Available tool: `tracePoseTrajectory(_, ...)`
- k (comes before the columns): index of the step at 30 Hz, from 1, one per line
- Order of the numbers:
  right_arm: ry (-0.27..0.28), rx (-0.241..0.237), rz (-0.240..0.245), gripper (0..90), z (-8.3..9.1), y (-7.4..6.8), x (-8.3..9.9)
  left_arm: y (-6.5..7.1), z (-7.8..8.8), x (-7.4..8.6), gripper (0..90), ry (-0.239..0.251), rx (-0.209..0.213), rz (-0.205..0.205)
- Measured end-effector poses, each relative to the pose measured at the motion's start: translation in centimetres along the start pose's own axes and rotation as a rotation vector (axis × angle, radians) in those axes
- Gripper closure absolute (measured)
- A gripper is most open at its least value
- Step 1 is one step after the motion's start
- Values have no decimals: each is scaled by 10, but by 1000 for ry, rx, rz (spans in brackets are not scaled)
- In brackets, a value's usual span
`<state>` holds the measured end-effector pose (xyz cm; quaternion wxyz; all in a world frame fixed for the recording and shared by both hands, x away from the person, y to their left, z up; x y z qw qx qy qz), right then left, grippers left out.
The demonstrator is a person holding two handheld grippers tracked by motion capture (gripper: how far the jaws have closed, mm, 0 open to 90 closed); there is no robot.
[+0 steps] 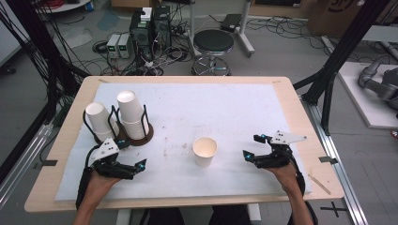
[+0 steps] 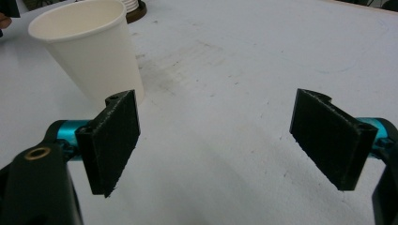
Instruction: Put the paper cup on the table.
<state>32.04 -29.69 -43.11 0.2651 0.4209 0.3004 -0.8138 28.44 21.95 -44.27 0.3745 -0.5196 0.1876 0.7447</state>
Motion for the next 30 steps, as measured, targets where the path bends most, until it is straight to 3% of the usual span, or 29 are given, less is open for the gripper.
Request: tracePoseTrajectory(30,3,6,5,167,0,0,2,-3,2,0,18,9,-5,3)
Point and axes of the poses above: each handheld gripper's, and its own axes: z roughly backward along the jaws, x roughly out of its underside, y roughly to its right, the point moved 1 cm from there along -z, roughly forward along the jaws, and after that the axes turned 11 degrees about -z, right-handed, at the moved point
